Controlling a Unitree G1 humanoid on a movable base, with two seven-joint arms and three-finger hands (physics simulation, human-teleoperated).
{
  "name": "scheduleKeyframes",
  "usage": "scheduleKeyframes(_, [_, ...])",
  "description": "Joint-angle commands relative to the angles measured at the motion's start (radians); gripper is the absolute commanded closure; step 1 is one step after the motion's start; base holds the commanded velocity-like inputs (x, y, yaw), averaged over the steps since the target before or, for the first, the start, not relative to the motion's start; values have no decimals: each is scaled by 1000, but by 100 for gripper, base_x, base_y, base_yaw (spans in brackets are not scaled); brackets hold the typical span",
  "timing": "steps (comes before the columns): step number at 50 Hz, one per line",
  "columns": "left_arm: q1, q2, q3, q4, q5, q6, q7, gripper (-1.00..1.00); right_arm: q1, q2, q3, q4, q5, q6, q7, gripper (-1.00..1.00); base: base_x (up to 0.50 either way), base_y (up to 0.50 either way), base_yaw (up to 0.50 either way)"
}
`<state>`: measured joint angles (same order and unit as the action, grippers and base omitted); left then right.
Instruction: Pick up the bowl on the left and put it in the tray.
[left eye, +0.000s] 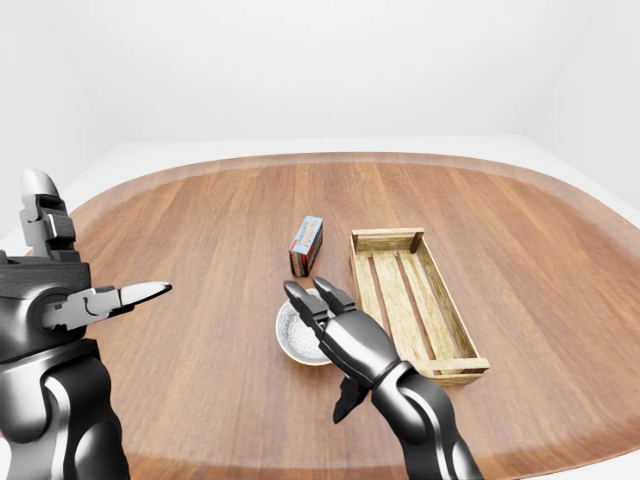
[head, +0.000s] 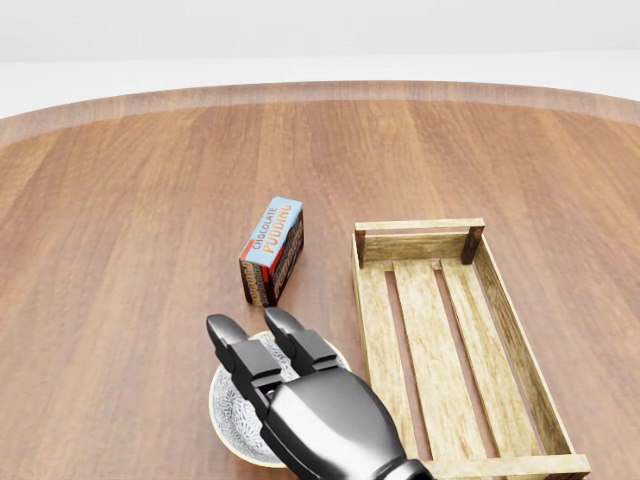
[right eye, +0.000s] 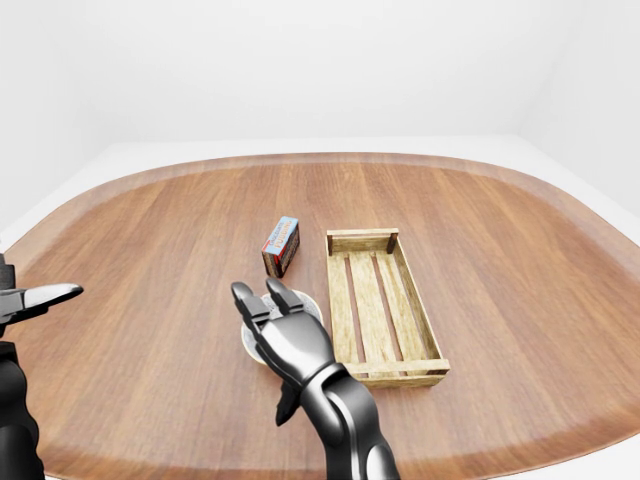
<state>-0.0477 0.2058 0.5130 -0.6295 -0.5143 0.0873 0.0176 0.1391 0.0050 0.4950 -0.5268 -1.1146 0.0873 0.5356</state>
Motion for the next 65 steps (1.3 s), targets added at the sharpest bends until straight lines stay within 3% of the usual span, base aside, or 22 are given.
scheduleKeyframes(1, [-1, -1, -3, 8, 7, 0, -2, -100, -8, 2, -16, 21, -11, 0, 22, -100, 0, 0, 0])
scheduleKeyframes(14, [-3, 2, 0, 8, 3, 0, -1, -100, -7, 3, -29, 38, -10, 0, 20, -100, 0, 0, 0])
scheduleKeyframes(24, [-2, 1, -3, 6, 11, 0, 0, -100, -40, 7, -90, 168, 63, 0, -21, -100, 0, 0, 0])
scheduleKeyframes(65, [-2, 1, 0, 5, 7, 0, 0, -100, -83, 21, -119, 394, 79, 0, -68, -100, 0, 0, 0])
